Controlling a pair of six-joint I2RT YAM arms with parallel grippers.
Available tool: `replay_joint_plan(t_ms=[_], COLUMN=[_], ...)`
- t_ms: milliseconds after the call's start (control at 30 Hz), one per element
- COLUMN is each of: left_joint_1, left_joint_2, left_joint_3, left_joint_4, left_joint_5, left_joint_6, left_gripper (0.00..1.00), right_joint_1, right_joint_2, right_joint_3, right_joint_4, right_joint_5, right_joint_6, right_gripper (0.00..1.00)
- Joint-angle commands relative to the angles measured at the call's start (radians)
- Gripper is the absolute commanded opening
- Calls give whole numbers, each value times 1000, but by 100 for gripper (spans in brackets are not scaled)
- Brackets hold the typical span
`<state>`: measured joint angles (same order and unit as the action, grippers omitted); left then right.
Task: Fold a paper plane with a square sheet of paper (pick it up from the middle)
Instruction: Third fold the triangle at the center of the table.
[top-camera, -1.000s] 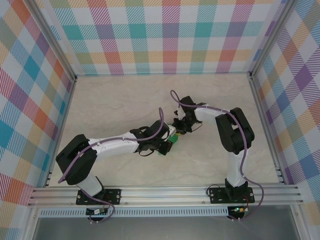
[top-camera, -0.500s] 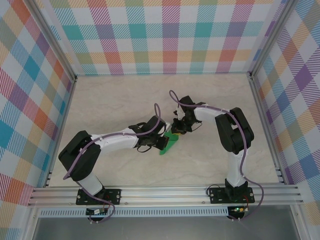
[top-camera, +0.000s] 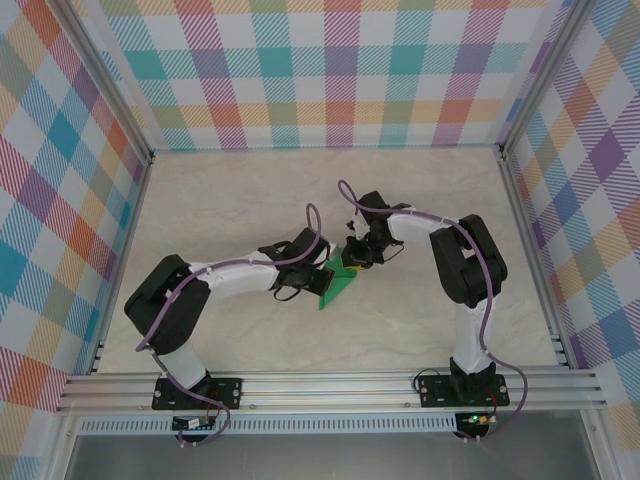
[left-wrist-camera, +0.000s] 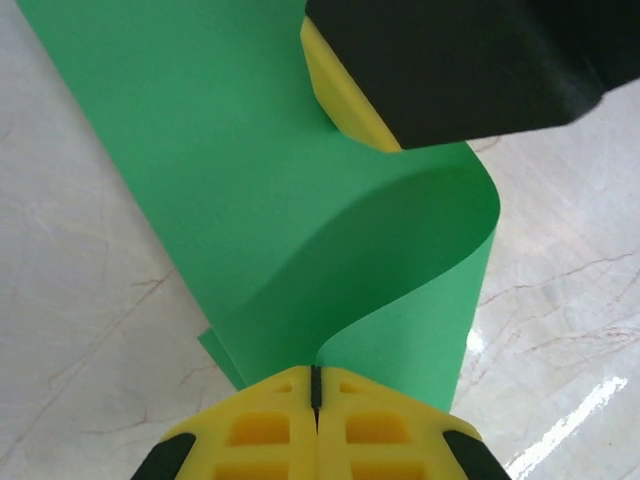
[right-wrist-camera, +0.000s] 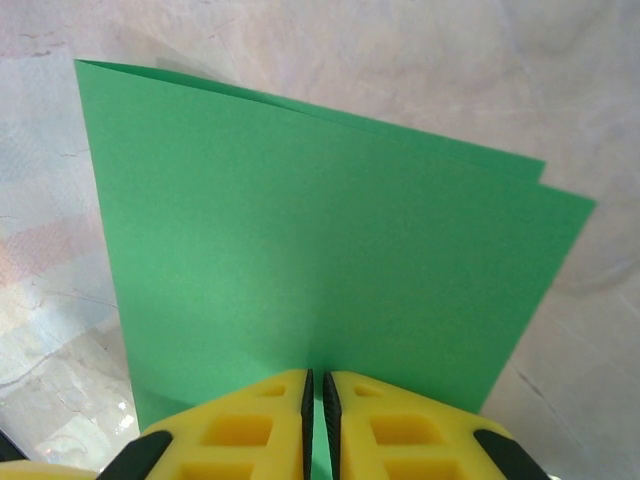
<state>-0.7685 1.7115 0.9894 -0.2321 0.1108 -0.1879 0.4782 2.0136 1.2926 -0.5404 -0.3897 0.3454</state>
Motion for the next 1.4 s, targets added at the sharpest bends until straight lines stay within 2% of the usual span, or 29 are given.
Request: replay_joint_plan(t_ms=[0, 367, 700, 1367], left_joint_1=[15, 15, 16, 39], left_joint_2=[33, 53, 53, 61], left_joint_3=[27, 25, 30, 54], left_joint_4=[5, 7, 10, -5], left_joint_5=[-11, -10, 3, -12], left_joint_6=[34, 48, 52, 56], left_gripper=[0, 0, 0, 0], right_joint_1=[0, 0, 1, 1], right_joint_2=[33, -3, 74, 119], right_joint_3=[10, 79, 144, 118], right_joint_4=[-47, -71, -96, -108], right_joint_5=[48, 24, 84, 112], right_joint_6=[-23, -19, -23, -48], right_gripper=[16, 17, 18, 15])
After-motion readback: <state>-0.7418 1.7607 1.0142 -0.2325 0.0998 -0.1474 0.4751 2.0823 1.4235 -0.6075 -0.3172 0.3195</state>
